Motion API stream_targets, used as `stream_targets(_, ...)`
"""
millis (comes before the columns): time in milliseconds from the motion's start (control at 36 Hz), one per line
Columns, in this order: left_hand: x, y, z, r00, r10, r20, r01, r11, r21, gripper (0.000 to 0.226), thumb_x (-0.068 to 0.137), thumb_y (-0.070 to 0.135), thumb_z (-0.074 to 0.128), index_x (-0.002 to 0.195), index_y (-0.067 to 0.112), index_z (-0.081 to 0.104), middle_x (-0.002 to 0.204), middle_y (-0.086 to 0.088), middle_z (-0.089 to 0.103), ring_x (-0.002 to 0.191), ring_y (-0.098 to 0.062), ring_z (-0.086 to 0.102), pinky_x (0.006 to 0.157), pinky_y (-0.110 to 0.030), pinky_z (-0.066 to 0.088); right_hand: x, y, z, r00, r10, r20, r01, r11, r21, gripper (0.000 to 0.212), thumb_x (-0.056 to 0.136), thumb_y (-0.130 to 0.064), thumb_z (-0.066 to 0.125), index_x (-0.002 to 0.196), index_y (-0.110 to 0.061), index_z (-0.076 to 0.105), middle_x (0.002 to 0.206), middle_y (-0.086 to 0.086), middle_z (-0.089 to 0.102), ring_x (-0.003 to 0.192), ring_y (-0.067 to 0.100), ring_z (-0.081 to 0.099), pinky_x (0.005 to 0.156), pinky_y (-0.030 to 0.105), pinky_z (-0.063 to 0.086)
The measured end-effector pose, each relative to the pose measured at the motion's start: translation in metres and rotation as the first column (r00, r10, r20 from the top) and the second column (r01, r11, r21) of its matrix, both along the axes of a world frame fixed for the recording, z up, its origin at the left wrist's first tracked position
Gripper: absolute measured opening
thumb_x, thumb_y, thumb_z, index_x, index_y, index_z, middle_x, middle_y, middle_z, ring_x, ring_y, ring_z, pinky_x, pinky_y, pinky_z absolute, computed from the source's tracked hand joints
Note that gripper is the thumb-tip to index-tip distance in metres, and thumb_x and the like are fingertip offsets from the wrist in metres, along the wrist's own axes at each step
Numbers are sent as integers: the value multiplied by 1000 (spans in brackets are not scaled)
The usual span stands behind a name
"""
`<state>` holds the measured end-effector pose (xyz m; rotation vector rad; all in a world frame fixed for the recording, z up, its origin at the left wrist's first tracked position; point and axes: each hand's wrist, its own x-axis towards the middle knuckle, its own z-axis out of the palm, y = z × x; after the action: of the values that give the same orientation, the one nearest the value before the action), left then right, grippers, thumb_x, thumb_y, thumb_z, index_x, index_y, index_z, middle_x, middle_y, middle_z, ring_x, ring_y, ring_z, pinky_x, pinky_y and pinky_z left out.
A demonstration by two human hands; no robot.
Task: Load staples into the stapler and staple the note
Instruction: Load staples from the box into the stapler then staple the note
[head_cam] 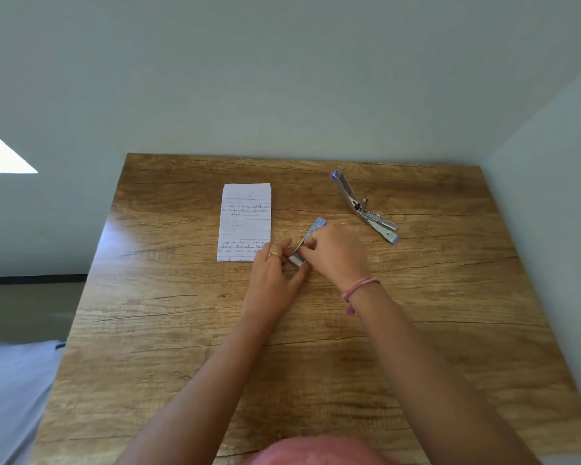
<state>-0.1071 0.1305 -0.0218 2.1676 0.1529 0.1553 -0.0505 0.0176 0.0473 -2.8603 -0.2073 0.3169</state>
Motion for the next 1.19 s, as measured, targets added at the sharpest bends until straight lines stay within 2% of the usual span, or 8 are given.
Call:
stream_targets(194, 1, 0, -1, 1000, 0, -4, 0, 1000, 16, 58, 84, 37, 69, 134, 17, 48, 106, 10, 48, 102, -8, 47, 94, -34, 47, 7, 8, 5, 997, 28, -71, -36, 993, -113, 21, 90, -31, 59, 79, -14, 65, 73, 3, 62, 65, 21, 56, 50, 26, 35)
stream_targets(389, 0, 0, 1, 1000, -3, 13, 3, 1000, 24, 58, 85, 36, 69, 135, 16, 47, 105, 10, 47, 101, -7, 46, 91, -22, 44, 12, 14, 7, 996, -33, -83, 26, 996, -89, 16, 89, -29, 61, 97, -19, 69, 90, 1, 70, 81, 20, 66, 59, 27, 47)
stream_targets(500, 0, 0, 2, 1000, -4, 21, 3, 999, 36, 59, 85, 35, 69, 135, 15, 47, 106, 7, 48, 99, -6, 45, 90, -22, 42, 10, 11, 6, 992, -85, -92, 83, 996, -25, 14, 87, -27, 60, 92, -20, 71, 84, 0, 71, 77, 19, 66, 55, 25, 44)
stream_targets(611, 0, -1, 3, 1000, 0, 16, -1, 999, 45, 59, 84, 36, 69, 135, 14, 47, 107, 6, 48, 99, -7, 45, 92, -24, 43, 5, 8, 5, 982, -124, -141, 137, 987, 86, 18, 85, -22, 56, 86, -16, 72, 71, 4, 72, 64, 20, 69, 62, 33, 59)
stream_targets(722, 0, -1, 3, 1000, 7, 27, -9, 999, 48, 59, 84, 38, 69, 134, 13, 48, 105, 6, 48, 99, -8, 46, 91, -26, 43, 4, 3, 1, 979, -143, -148, 169, 968, 183, 25, 89, -23, 54, 79, -14, 74, 62, 3, 72, 43, 11, 60, 52, 23, 54)
stream_targets(833, -1, -2, 3, 999, 22, 43, -24, 999, 47, 58, 85, 43, 67, 132, 14, 50, 104, 7, 48, 97, -7, 46, 90, -24, 44, 5, -2, -1, 959, -143, -244, 215, 929, 301, 24, 91, -23, 55, 77, -14, 72, 62, 3, 72, 41, 9, 58, 50, 20, 51)
stream_targets(944, 0, -2, 2, 999, 20, 49, -23, 998, 65, 58, 84, 41, 69, 132, 14, 50, 105, 8, 49, 97, -5, 45, 90, -23, 43, 9, -13, 0, 965, -171, -200, 235, 901, 364, 25, 92, -22, 55, 75, -14, 71, 57, 1, 70, 40, 9, 59, 49, 22, 51)
stream_targets(1194, -1, -3, 4, 998, 14, 57, -17, 998, 53, 56, 84, 34, 70, 131, 12, 50, 104, 7, 47, 98, -9, 46, 92, -31, 46, 3, -7, 4, 991, 10, -137, 18, 978, 208, 15, 88, -28, 62, 80, -21, 71, 59, -1, 70, 44, 9, 59, 58, 28, 58)
